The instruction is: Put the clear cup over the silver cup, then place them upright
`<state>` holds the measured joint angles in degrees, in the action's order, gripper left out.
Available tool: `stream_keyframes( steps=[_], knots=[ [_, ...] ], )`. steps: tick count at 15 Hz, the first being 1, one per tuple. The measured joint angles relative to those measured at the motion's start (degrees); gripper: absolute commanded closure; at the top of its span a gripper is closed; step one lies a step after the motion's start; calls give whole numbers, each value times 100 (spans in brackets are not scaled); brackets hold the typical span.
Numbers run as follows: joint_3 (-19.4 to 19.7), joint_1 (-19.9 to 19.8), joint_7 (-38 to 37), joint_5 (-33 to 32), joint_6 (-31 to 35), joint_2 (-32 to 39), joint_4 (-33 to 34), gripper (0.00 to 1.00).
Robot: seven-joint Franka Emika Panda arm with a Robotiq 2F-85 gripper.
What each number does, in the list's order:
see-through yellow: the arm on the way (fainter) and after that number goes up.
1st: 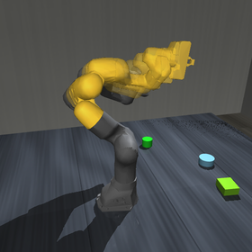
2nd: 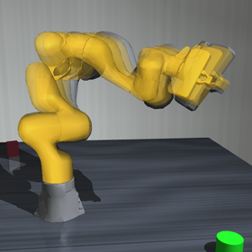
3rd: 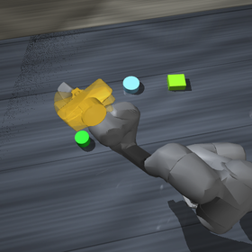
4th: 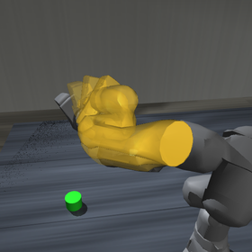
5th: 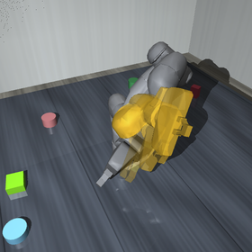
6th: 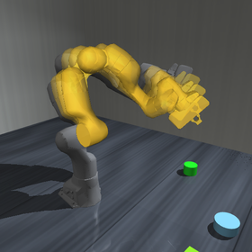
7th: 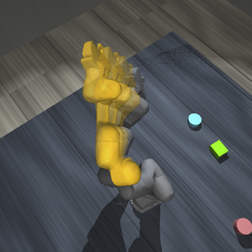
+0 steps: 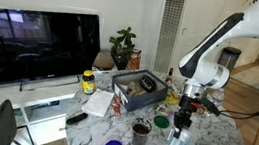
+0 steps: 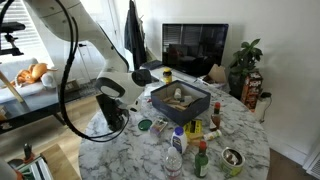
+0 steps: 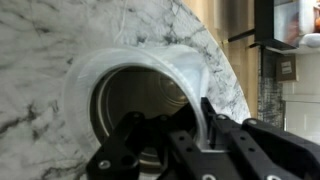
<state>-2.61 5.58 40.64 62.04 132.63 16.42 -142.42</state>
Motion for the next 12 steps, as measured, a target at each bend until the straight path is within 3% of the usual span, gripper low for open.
stream_keyframes(
  steps=[7,12],
  knots=[
    [-117,587,-2798,-2947,331,-622,166,98],
    [-262,826,-4420,-5180,357,-577,403,98]
  ],
)
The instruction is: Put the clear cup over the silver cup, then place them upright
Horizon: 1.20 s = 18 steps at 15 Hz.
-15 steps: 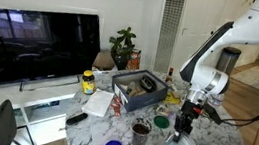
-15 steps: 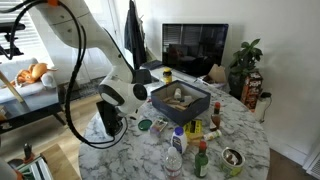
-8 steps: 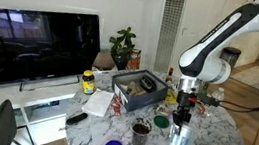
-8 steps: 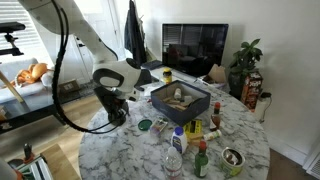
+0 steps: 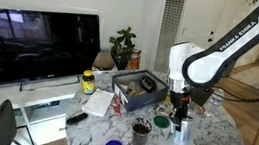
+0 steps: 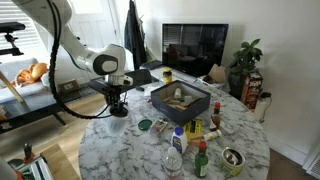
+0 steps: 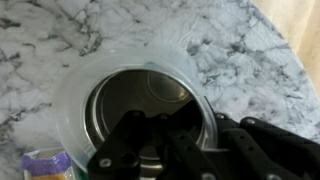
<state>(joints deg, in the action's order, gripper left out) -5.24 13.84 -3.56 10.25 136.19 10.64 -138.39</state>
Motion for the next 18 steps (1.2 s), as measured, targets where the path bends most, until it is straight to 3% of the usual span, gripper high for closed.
stream_keyframes(
  steps=[3,6,7,9,17,18],
  knots=[
    [-78,109,-523,-1171,297,214,72,98],
    [-197,194,-629,-1565,629,347,75,94],
    [-269,188,-558,-1536,738,375,75,68],
    [-377,171,-421,-1520,893,422,70,63],
    [-451,130,-165,-1527,1119,291,-19,2],
    [-451,116,-152,-1527,1119,194,-57,0]
  ],
)
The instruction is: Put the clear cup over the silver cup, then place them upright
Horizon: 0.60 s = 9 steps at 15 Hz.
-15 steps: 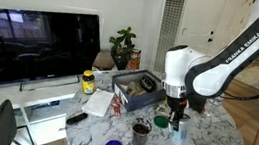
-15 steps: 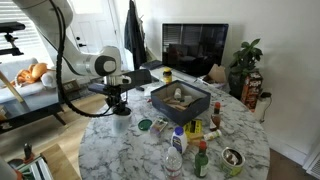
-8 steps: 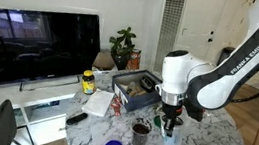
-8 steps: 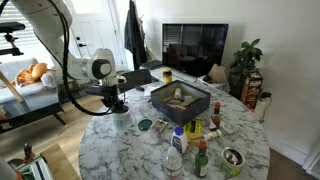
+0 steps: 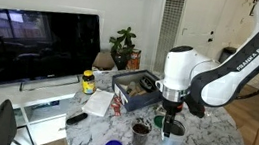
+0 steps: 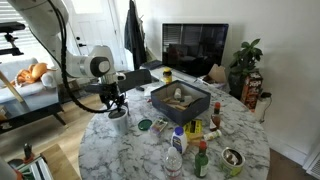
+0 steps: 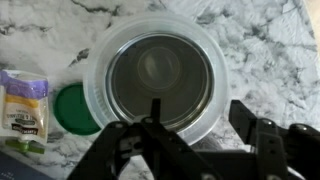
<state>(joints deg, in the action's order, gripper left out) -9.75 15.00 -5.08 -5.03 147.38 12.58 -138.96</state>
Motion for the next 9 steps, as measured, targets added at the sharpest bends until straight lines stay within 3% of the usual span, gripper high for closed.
stream_keyframes(
  steps=[5,9],
  knots=[
    [0,-183,335,72,-1,-912,-351,0],
    [30,-309,963,615,-23,-1938,-665,0]
  ],
)
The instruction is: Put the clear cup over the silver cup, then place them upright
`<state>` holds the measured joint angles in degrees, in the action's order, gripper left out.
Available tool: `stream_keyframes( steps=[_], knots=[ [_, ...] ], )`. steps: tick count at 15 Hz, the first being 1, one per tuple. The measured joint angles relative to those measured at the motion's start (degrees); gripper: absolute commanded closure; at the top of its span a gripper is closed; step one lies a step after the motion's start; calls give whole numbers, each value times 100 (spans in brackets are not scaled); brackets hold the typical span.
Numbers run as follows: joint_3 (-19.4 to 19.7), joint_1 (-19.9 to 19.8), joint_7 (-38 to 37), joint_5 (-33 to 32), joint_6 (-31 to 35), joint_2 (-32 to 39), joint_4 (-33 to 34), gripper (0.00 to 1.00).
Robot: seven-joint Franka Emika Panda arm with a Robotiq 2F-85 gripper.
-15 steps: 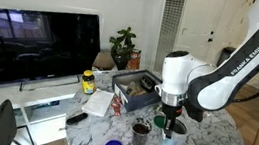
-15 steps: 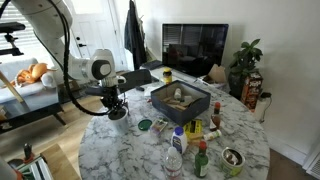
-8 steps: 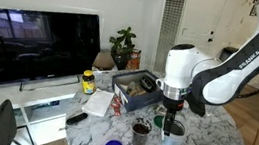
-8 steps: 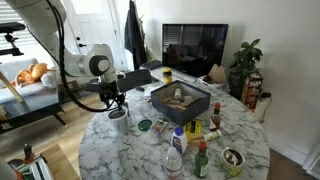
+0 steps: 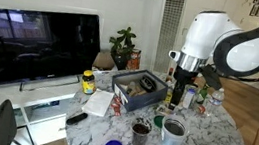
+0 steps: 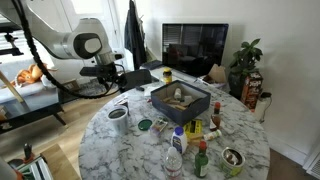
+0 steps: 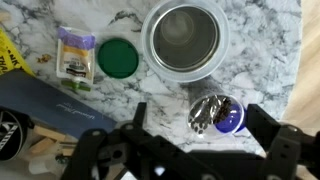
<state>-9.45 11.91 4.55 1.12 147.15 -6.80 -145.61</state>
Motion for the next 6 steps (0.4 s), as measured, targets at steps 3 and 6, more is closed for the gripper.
stream_keyframes(
  steps=[3,6],
  knots=[
    [85,11,519,386,-247,-543,-92,0],
    [80,12,511,382,-244,-511,-83,0]
  ],
)
